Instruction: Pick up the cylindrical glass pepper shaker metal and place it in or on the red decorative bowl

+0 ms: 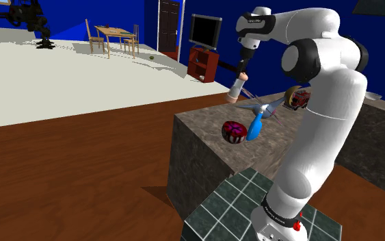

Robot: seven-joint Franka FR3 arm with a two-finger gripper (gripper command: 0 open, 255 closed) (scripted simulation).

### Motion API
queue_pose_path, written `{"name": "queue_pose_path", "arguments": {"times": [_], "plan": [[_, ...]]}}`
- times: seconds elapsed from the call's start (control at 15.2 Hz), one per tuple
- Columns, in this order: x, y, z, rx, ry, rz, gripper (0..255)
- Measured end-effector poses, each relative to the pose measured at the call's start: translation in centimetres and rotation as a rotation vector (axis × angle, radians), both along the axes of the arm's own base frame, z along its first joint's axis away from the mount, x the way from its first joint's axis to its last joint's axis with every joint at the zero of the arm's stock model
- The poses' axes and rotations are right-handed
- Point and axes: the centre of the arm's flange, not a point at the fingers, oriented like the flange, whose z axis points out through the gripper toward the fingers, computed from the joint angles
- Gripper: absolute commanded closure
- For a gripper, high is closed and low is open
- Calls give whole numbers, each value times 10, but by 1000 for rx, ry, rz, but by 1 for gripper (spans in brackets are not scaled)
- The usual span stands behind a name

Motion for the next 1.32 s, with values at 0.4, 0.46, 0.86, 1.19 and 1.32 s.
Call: {"name": "queue_pose_path", "arguments": {"times": [0.4, 0.46, 0.86, 1.19, 1.32], "plan": [[-53, 56, 22, 2, 1, 2, 255], [-61, 65, 27, 2, 0, 2, 255], [-100, 109, 39, 0, 0, 2, 255], [-101, 113, 13, 0, 1, 2, 255], [-101, 112, 3, 0, 2, 2, 255]]}}
